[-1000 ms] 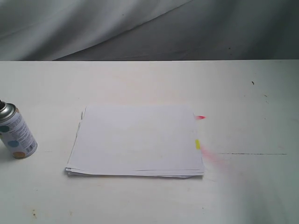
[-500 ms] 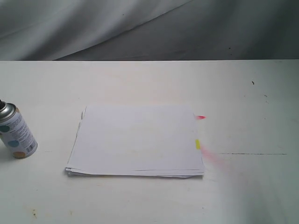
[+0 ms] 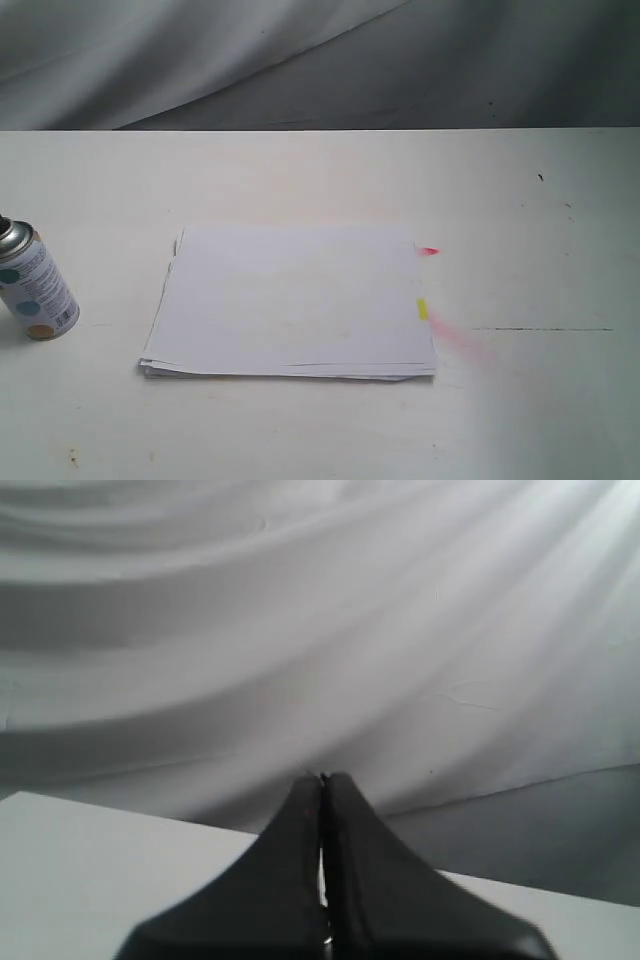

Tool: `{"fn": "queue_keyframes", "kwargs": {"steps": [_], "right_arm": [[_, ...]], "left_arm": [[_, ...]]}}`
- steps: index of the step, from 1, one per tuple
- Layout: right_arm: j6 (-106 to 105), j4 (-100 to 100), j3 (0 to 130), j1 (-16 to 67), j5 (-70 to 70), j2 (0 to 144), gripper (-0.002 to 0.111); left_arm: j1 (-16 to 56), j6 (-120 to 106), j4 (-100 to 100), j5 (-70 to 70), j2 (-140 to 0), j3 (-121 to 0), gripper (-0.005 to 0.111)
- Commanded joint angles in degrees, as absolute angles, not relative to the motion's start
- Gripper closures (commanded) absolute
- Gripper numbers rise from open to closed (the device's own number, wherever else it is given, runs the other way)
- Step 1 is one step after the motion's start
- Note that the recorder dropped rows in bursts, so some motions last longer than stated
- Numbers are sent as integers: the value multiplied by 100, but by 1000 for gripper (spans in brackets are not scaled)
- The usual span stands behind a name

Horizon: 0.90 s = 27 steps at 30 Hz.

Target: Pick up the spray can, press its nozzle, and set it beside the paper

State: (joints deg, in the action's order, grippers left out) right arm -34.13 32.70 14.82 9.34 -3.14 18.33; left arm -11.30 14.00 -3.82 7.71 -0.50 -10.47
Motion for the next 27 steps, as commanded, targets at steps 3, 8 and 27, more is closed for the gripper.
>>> {"fn": "queue_keyframes", "kwargs": {"steps": [3, 8, 27], "right_arm": [[-3421, 2832, 1044, 800, 38, 764, 108], [-3421, 2450, 888, -95, 85, 701, 108], [-3421, 1845, 0, -1190, 245, 701, 108]], "left_arm": [[-1133, 1455, -332, 964, -85, -758, 106], [-1133, 1455, -332, 764, -85, -510, 106], [-1133, 1455, -360, 370, -85, 0, 106]]}}
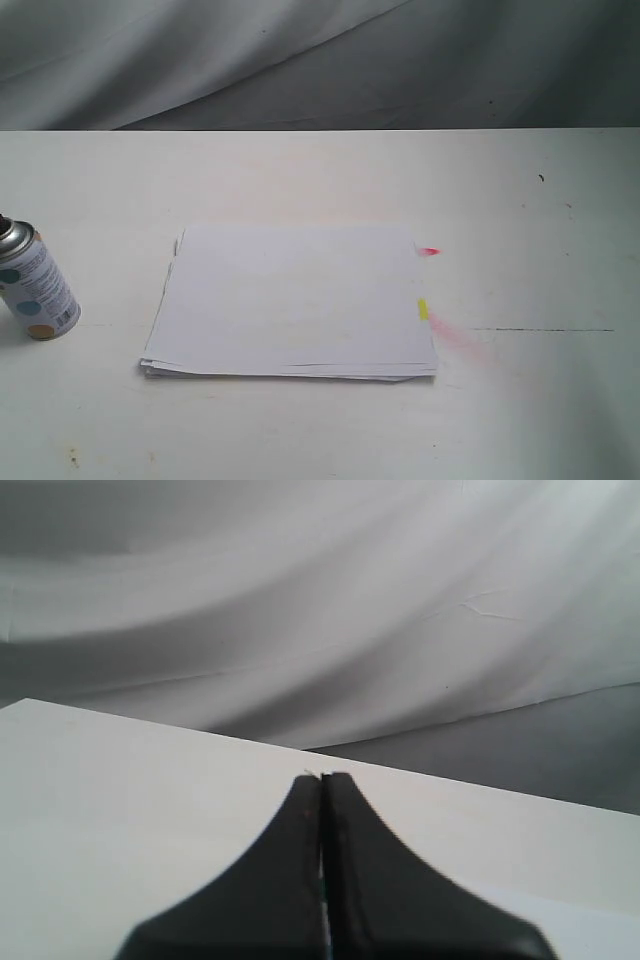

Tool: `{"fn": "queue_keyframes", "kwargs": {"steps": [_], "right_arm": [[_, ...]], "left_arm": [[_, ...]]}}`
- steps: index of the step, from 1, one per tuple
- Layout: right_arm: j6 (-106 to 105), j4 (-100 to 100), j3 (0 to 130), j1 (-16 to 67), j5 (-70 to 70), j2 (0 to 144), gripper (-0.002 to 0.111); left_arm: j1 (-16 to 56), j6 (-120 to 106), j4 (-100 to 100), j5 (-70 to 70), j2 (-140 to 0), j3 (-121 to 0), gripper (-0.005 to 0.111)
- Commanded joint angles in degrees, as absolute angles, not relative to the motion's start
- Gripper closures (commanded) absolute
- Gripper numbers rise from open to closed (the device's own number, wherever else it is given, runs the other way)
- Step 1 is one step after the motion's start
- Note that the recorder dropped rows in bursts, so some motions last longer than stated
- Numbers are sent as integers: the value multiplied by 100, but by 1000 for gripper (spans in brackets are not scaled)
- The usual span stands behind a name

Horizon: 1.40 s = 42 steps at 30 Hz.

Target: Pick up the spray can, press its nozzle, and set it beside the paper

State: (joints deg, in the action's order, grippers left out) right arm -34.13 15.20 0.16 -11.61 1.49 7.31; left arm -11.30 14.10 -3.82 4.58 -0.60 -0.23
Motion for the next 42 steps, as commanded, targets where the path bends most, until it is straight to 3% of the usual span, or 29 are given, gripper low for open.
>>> {"fn": "queue_keyframes", "kwargs": {"steps": [1, 22, 42], "right_arm": [[-3421, 1856, 0, -1190, 245, 701, 108], [-3421, 2138, 0, -1190, 844, 701, 108], [-3421, 1792, 0, -1190, 1470, 701, 108]], "left_arm": [[-1133, 1455, -360, 380, -85, 0, 106], [-1133, 1455, -349, 1516, -85, 0, 106], [-1133, 1458, -349, 1543, -85, 0, 106]]}}
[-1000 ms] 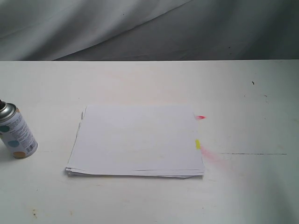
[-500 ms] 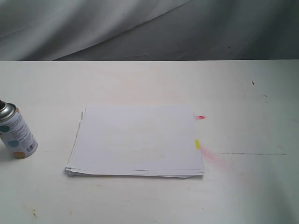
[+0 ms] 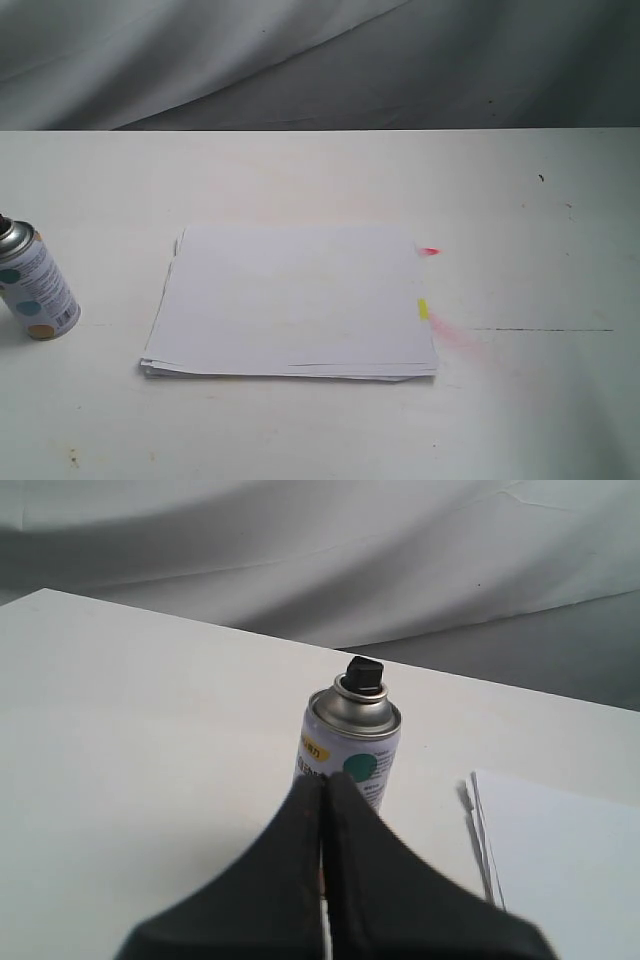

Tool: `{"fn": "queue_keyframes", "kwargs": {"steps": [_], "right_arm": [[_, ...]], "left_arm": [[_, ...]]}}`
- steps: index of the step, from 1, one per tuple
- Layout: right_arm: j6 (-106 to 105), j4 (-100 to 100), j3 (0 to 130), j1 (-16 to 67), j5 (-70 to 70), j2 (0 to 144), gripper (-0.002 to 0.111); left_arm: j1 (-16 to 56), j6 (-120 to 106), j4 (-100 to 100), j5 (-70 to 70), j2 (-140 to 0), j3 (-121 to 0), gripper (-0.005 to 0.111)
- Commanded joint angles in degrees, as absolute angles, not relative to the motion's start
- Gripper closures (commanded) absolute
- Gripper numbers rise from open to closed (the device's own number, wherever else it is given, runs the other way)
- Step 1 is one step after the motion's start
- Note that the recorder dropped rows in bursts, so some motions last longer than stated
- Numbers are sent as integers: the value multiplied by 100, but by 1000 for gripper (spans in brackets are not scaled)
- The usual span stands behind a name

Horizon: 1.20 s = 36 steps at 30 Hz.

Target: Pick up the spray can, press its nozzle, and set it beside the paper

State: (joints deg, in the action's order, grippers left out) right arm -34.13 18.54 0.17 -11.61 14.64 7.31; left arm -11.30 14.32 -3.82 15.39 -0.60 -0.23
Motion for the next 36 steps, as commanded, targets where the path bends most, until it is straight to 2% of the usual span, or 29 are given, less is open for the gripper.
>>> {"fn": "queue_keyframes", "kwargs": {"steps": [1, 10, 13, 18, 29, 36], "right_arm": [[-3421, 1792, 0, -1190, 1470, 701, 108], [-3405, 1893, 0, -1168, 1522, 668, 108], [-3272, 2248, 0, -902, 1590, 488, 108], [-2813, 1727, 0, -565, 1789, 184, 108], [-2673, 1554, 0, -565, 1940, 182, 108], [-1211, 260, 0, -565, 1866, 182, 108]], "left_arm": [[-1133, 1458, -349, 1543, -85, 0, 106], [-1133, 1458, -349, 1543, -85, 0, 106], [-1133, 1458, -349, 1543, -85, 0, 106], [-1133, 1458, -349, 1543, -85, 0, 106], [-1133, 1458, -349, 1543, -85, 0, 106], [-1133, 1458, -349, 1543, -85, 0, 106]]}}
